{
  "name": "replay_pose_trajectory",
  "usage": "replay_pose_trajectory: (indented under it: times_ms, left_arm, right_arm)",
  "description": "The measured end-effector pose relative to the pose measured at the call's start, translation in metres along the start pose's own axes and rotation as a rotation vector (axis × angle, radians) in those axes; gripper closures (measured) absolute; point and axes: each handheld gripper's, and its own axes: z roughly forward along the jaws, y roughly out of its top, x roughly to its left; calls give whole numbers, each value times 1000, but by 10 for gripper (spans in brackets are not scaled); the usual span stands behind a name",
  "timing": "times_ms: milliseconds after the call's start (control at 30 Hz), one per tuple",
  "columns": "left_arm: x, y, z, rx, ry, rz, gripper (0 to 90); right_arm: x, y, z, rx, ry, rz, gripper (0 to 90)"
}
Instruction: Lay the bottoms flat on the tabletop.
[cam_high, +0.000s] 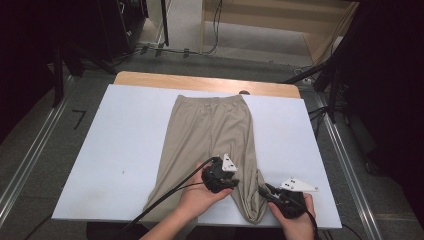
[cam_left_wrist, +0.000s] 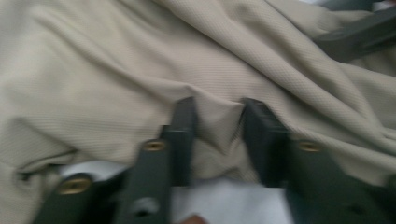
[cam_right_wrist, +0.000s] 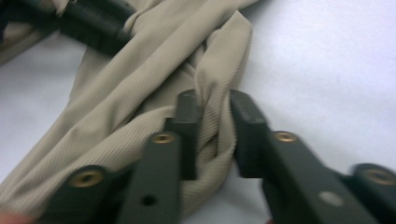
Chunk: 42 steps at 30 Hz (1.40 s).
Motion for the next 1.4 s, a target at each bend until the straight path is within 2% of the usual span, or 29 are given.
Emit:
replay_pose_trajectory:
  times_ms: [33, 67, 133, 267, 333, 400, 433, 467, 500, 533, 600, 633, 667, 733, 767, 833, 900, 933, 967, 1000, 1067, 1133, 1233, 1333, 1367, 1400]
  left_arm:
    - [2, 0, -1, 6, -13, -9, 840]
    - [5, 0, -1, -2, -17, -24, 870]
    - [9, 2, -4, -1, -4, -20, 891]
    - [22, 6, -9, -44, 14, -63, 892]
    - [27, 8, -11, -56, 14, -73, 892]
    - [31, 9, -12, -67, 9, -89, 892]
    - [33, 9, -13, -70, 2, -92, 892]
    - [34, 8, -13, -70, 2, -96, 891]
    - [35, 8, -13, -78, -2, -102, 892]
    - [36, 8, -13, -73, -4, -101, 891]
    - [37, 7, -12, -77, -5, -102, 891]
    - [36, 8, -12, -79, -7, -103, 891]
    - [36, 8, -12, -86, -8, -107, 891]
    - [36, 9, -13, -97, -8, -116, 891]
    - [37, 9, -13, -105, -16, -125, 892]
    - [38, 10, -14, -113, -15, -135, 891]
    - [40, 10, -15, -118, -15, -142, 892]
    - [41, 11, -17, -119, -4, -143, 892]
    - [43, 11, -18, -121, -2, -142, 892]
    - [44, 11, -18, -126, 0, -145, 893]
    - [45, 12, -20, -136, -2, -151, 893]
    - [45, 12, -20, -138, -3, -148, 893]
    - [44, 13, -19, -135, -2, -138, 893]
    - [45, 13, -19, -133, -9, -140, 892]
    - [45, 12, -19, -130, -10, -142, 893]
    - [44, 12, -19, -132, -10, -144, 893]
  right_arm:
    - [2, -1, -3, 6, -9, -11, 784]
    - [4, -2, -6, 7, -11, -16, 792]
    - [10, -9, -15, 17, -14, -22, 800]
    - [27, -28, -36, 50, -17, -25, 799]
    - [37, -37, -46, 72, 22, -27, 796]
    - [47, -44, -53, 88, 89, -62, 762]
    - [49, -45, -56, 92, 136, -84, 727]
    - [49, -44, -58, 87, 188, -100, 654]
    - [48, -42, -59, 63, 225, -110, 608]
    - [46, -39, -61, 29, 224, -123, 547]
    - [40, -28, -61, -34, 182, -128, 407]
    - [37, -23, -59, -50, 171, -120, 354]
    - [34, -17, -53, -69, 140, -119, 264]
    - [32, -10, -40, -54, 115, -122, 158]
    - [33, -8, -34, -43, 105, -122, 141]
    - [35, -9, -19, -2, 97, -137, 146]
    - [40, -14, -11, 60, 74, -145, 341]
    - [43, -17, -12, 48, 61, -153, 450]
    - [45, -20, -17, 54, 89, -153, 570]
    - [47, -21, -21, 65, 112, -139, 654]
    - [56, -26, -29, 76, 138, -142, 728]
    - [68, -31, -38, 89, 179, -152, 738]
    - [88, -37, -48, 101, 283, -174, 706]
    - [97, -38, -52, 127, 404, -166, 535]
    - [97, -35, -55, 103, 382, -186, 437]
    - [97, -35, -55, 103, 382, -186, 437]
